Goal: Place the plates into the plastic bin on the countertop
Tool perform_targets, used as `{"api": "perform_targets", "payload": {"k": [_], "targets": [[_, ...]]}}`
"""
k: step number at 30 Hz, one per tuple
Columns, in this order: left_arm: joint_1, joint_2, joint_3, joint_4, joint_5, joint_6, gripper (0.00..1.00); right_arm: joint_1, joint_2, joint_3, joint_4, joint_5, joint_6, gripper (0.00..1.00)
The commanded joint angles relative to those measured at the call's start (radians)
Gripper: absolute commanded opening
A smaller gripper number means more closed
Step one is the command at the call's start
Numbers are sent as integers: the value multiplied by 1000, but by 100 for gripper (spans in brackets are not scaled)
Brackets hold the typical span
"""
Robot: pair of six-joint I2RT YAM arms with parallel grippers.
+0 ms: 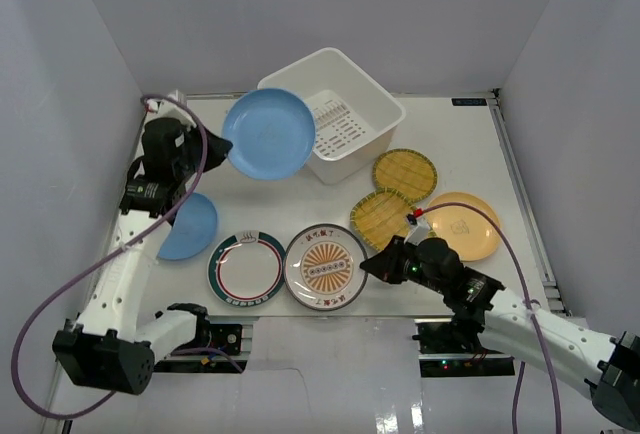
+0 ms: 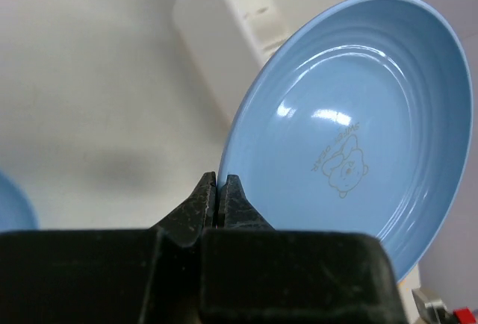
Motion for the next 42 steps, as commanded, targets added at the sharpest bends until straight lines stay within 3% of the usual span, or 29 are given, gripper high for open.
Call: {"api": "perform_targets", "payload": {"k": [1, 5, 8, 9, 13, 19, 20, 21, 22, 23, 24, 26, 28, 32, 36, 37, 39, 40, 42], "targets": [[-47, 181, 205, 87, 50, -19, 0, 8, -56, 212, -38, 40, -136, 8], [-129, 474, 490, 84, -18, 35, 0, 5, -47, 378, -112, 128, -243, 8], [-141, 776, 792, 21, -45, 58, 0, 5, -22, 513, -148, 198, -306, 8], [-141, 830, 793, 4, -45, 58, 0, 3, -22, 536, -148, 221, -326, 8], [-146, 1053, 1071, -59, -52, 75, 0, -1, 19, 646, -171, 328, -411, 8], [-162, 1203, 1156, -64, -58, 84, 0, -30, 168, 815, -167, 519, -549, 8], [-162, 1209, 1158, -59, -41, 84, 6, -42, 196, 834, -164, 520, -560, 8], [-162, 1214, 1156, -53, -30, 82, 25, -88, 222, 847, -132, 508, -567, 8], [-162, 1214, 1156, -50, -19, 81, 36, -127, 271, 860, -115, 488, -569, 8], [-161, 1205, 1158, -42, 7, 81, 53, -227, 295, 884, -98, 399, -555, 8], [-162, 1197, 1160, -38, 19, 82, 81, -286, 325, 893, -63, 326, -532, 8], [-161, 1150, 1166, -35, 34, 84, 95, -431, 417, 921, 1, 149, -456, 8], [-153, 1099, 1160, -28, 33, 87, 98, -473, 517, 952, 22, 91, -435, 8], [-113, 896, 1008, 48, 41, 52, 98, -497, 685, 1057, 63, 50, -426, 8], [-110, 534, 623, 137, 30, 46, 98, -495, 901, 1200, 83, -15, -416, 8], [-110, 475, 453, 142, 42, 42, 98, -497, 933, 1219, 80, -48, -409, 8], [-112, 312, 278, 134, 59, 41, 98, -497, 1015, 1261, 77, -61, -394, 8], [-112, 264, 123, 121, 64, 39, 97, -495, 1041, 1272, 79, -64, -391, 8], [-113, 141, 0, 35, 58, 44, 96, -491, 1101, 1301, 79, -58, -388, 8]]}}
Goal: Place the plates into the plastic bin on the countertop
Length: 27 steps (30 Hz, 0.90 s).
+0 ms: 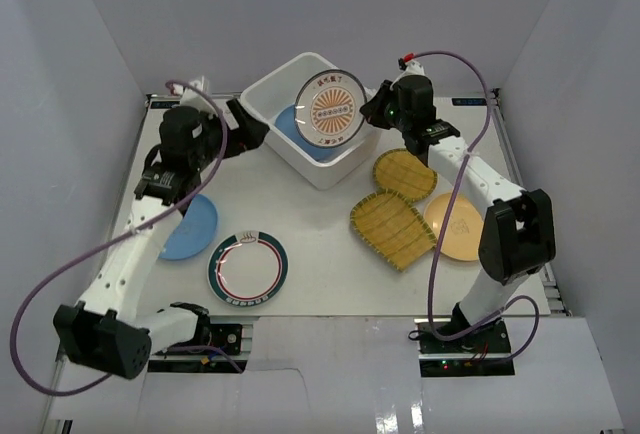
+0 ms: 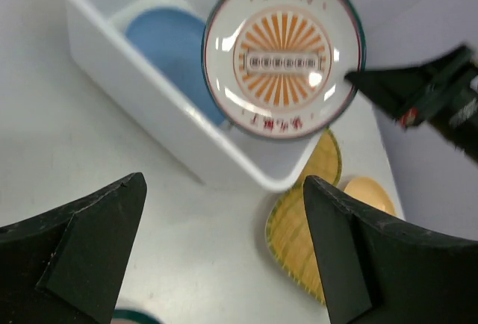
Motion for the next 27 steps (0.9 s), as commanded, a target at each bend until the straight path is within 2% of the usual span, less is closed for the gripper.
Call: {"api": "perform_targets", "payload": {"k": [1, 4, 7, 8, 10, 11, 14, 16, 17, 20, 22, 23, 24, 25, 27], "targets": [[-10, -108, -284, -164, 8, -6, 96, 5, 63, 102, 95, -40, 33, 8], [-8, -234, -379, -294, -13, -38, 96, 15, 154, 186, 65, -37, 24, 13], [-10, -292, -395, -412, -94, -102, 93, 31, 241, 269, -12, -37, -5, 23], [-10, -317, -387, -483, -128, -135, 92, 38, 254, 297, -20, -37, -8, 32], [-10, -332, -375, -593, -182, -172, 89, 39, 274, 308, -50, -43, -11, 40], [-8, -339, -367, -632, -202, -193, 89, 39, 274, 308, -50, -44, -14, 51], [-8, -336, -361, -770, -283, -265, 89, 41, 245, 299, -56, -58, -33, 65], [-10, -342, -398, -827, -319, -319, 88, 44, 186, 283, -58, -85, -51, 69], [-11, -337, -428, -841, -325, -342, 88, 57, 130, 254, -58, -93, -81, 73], [-13, -311, -467, -864, -358, -356, 86, 134, -19, 156, -50, -126, -132, 73], [-13, -291, -470, -856, -406, -350, 86, 235, -108, -47, -2, -132, -148, 73], [-13, -290, -458, -851, -424, -344, 86, 275, -146, -133, 84, -132, -145, 72], [-8, -291, -443, -848, -450, -344, 86, 310, -213, -299, 129, -132, -99, 71], [-7, -294, -418, -841, -466, -365, 86, 377, -240, -379, 176, -141, -67, 68], [-7, -312, -407, -818, -463, -386, 88, 435, -283, -518, 313, -144, 36, 66]]}}
